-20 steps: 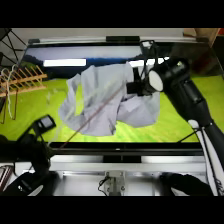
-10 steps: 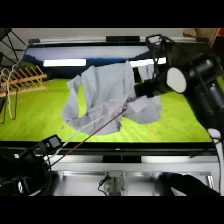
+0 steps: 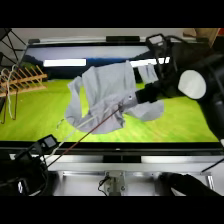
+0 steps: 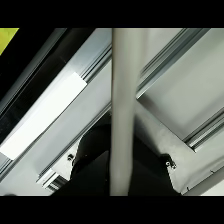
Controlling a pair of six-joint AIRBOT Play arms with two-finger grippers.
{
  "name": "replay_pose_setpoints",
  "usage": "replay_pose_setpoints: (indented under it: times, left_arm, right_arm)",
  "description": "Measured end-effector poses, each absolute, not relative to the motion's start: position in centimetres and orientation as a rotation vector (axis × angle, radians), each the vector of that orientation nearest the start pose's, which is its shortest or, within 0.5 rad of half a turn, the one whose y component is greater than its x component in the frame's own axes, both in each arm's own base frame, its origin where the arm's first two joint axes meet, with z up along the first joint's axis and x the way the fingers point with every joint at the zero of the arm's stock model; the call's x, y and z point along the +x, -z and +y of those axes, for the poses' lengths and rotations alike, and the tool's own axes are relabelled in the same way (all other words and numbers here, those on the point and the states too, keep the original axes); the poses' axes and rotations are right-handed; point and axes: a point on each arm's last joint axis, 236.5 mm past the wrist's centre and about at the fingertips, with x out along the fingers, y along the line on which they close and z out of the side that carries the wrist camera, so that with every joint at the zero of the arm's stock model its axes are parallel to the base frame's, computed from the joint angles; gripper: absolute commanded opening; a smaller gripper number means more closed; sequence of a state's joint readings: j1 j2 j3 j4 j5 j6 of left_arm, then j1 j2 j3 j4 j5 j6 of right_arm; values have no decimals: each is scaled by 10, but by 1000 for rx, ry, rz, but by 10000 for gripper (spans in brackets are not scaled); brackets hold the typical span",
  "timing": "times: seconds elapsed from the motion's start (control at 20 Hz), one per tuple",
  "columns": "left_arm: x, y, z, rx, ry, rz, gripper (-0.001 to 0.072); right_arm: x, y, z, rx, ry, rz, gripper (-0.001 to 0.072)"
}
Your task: Fold the shirts.
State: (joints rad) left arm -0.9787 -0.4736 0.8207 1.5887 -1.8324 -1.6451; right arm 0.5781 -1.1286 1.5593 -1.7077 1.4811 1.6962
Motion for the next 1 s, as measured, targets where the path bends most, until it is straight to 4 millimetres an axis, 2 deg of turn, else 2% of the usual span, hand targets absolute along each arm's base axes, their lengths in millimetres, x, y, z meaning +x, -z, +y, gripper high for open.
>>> replay_pose_setpoints:
  times: [0.2,0.35,0.5,0.7,0.85,1.0]
  left_arm:
    - [79,-63,-110,735,784,1331,53]
    - [95,-55,-133,754,818,1294,54]
    - [114,-43,-162,721,814,1266,53]
    - [132,-30,-186,610,725,1283,53]
    - [129,-27,-201,581,774,1286,53]
    - [119,-27,-200,664,869,1284,53]
  right_arm:
    - [322,-195,196,-320,-402,939,94]
    - [315,-200,216,-359,-459,898,95]
    - [300,-201,239,-408,-525,871,94]
    - [284,-205,263,-458,-574,827,95]
    - [282,-210,270,-481,-579,788,95]
    - [287,-220,271,-494,-561,740,95]
